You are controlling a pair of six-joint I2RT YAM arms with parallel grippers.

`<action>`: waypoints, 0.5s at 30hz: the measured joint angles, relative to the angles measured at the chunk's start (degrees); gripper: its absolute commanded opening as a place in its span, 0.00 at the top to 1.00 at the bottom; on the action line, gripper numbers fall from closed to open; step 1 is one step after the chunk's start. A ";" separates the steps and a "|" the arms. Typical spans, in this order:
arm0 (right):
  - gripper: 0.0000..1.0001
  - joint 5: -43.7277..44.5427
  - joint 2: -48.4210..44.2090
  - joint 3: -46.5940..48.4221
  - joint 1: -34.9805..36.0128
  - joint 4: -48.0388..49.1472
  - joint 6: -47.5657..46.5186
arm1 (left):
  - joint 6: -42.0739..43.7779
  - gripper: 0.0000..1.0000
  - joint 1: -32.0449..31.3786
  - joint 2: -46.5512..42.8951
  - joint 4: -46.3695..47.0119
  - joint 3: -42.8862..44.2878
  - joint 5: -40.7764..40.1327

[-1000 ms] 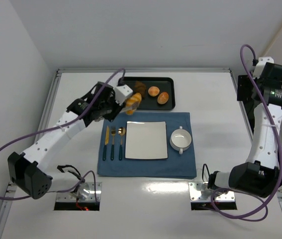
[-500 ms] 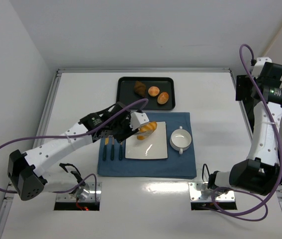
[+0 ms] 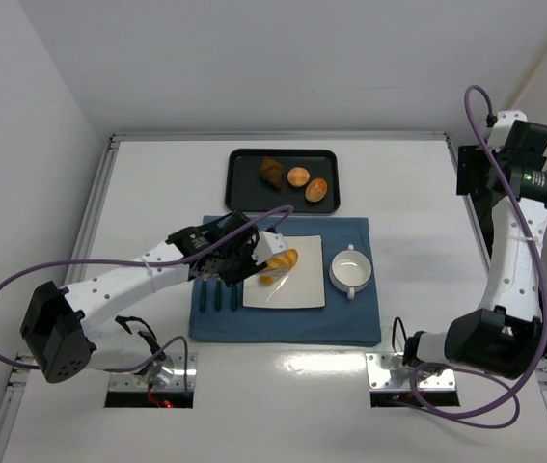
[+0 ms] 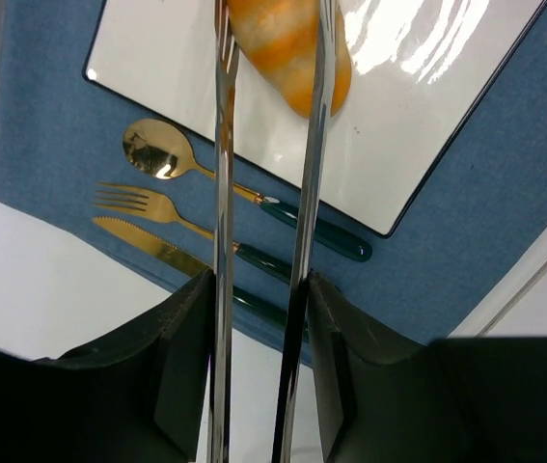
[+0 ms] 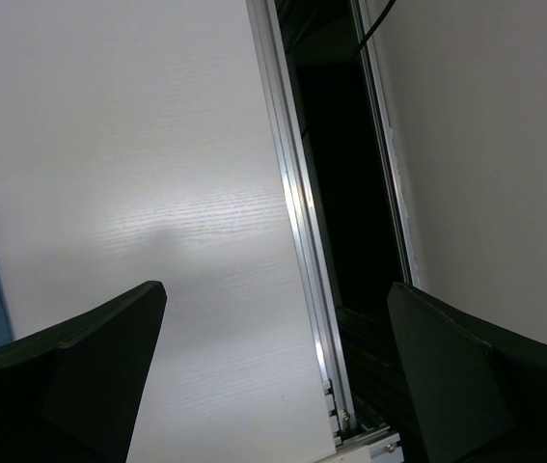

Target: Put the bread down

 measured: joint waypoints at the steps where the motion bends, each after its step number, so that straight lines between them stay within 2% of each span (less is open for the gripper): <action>1: 0.00 0.00 0.00 0.00 0.00 0.00 0.00 | -0.04 0.89 0.00 0.11 0.07 -0.39 -0.02; 8: 0.00 0.00 0.00 0.00 0.00 0.00 0.00 | -0.70 0.70 0.00 0.33 0.24 -1.09 0.11; 11: 0.00 0.00 0.00 0.00 0.00 0.00 0.00 | -0.92 0.66 0.00 0.33 0.28 -1.09 0.24; 13: 0.00 0.00 0.00 0.00 0.00 0.00 0.00 | -0.98 0.58 0.00 0.33 0.31 -1.09 0.31; 15: 0.00 0.00 0.00 0.00 0.00 0.00 0.00 | -1.20 0.56 0.00 0.33 0.35 -1.09 0.39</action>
